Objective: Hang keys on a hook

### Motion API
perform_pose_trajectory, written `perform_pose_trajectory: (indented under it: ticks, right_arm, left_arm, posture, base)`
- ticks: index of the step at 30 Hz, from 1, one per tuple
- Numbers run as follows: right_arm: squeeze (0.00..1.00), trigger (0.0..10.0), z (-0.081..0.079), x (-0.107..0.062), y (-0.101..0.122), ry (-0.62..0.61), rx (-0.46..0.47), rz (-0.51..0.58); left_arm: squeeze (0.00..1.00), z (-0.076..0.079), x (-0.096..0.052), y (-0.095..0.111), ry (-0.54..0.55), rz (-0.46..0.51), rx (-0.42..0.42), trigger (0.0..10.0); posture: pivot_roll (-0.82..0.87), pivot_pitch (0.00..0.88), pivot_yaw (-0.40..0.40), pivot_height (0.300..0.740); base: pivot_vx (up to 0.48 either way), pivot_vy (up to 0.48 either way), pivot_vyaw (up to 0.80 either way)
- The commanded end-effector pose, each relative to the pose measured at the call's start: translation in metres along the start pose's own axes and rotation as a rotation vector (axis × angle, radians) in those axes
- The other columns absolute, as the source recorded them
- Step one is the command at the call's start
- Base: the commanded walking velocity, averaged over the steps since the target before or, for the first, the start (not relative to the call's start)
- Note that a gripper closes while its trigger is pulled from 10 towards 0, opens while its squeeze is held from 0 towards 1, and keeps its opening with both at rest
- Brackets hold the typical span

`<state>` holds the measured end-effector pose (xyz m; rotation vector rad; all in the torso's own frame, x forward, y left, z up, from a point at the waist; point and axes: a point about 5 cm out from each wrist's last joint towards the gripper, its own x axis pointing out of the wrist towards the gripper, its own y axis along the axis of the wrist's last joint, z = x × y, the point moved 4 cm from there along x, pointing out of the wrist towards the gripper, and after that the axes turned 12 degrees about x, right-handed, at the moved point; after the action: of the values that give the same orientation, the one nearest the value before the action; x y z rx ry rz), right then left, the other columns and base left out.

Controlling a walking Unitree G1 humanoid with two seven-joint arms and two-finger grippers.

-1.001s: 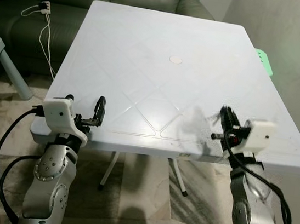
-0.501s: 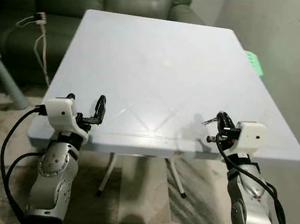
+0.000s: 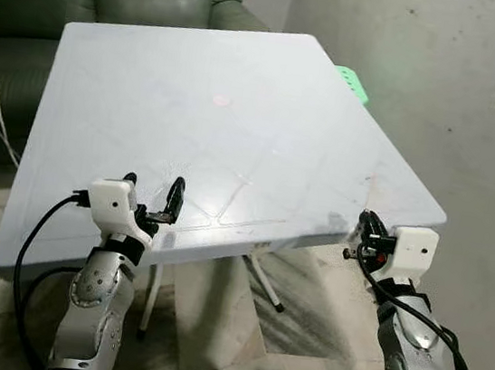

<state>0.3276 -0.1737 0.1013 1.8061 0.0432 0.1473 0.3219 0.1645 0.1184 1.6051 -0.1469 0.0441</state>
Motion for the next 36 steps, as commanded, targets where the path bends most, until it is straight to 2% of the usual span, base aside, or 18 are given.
perform_pose_trajectory:
  ticks: [1, 4, 6, 17, 21, 36]
  right_arm:
    - [0.00, 10.0, 0.0013, -0.0007, -0.0044, -0.014, 0.001, -0.012]
    - [0.00, 10.0, 0.0004, 0.0010, -0.0035, -0.018, -0.001, -0.004]
    - [0.00, 10.0, -0.0007, 0.0021, -0.0035, -0.015, -0.002, -0.006]
    - [0.00, 10.0, -0.0018, 0.0032, -0.0031, -0.009, -0.009, -0.006]
    - [0.00, 10.0, -0.0023, 0.0027, -0.0016, 0.000, -0.014, -0.005]
    - [0.00, 10.0, -0.0027, -0.0001, -0.0023, 0.012, -0.016, -0.017]
  left_arm:
    - [0.00, -0.0033, -0.0015, -0.0040, 0.009, -0.010, 0.009, 10.0]
    - [0.00, -0.0052, -0.0007, -0.0035, 0.010, -0.007, 0.013, 10.0]
    - [0.00, -0.0050, 0.0008, -0.0016, 0.008, 0.006, -0.012, 10.0]
    - [0.00, -0.0005, 0.0002, -0.0031, 0.002, -0.006, 0.014, 10.0]
    - [0.00, -0.0015, -0.0009, -0.0040, 0.017, -0.009, -0.010, 10.0]
    - [0.00, -0.0005, -0.0068, -0.0080, 0.038, -0.025, -0.054, 10.0]
  posture:
    - [0.02, 0.015, -0.056, 0.740]
    - [0.02, 0.009, -0.053, 0.740]
    - [0.02, 0.003, -0.053, 0.740]
    - [0.03, 0.007, -0.059, 0.740]
    - [0.03, 0.012, -0.068, 0.740]
    - [0.03, 0.029, -0.085, 0.740]
  base:
    - [0.000, 0.000, -0.77]
    - [0.000, 0.000, -0.76]
    - [0.000, 0.000, -0.77]
    - [0.000, 0.000, -0.77]
    - [0.000, 0.000, -0.76]
    - [0.000, -0.394, -0.77]
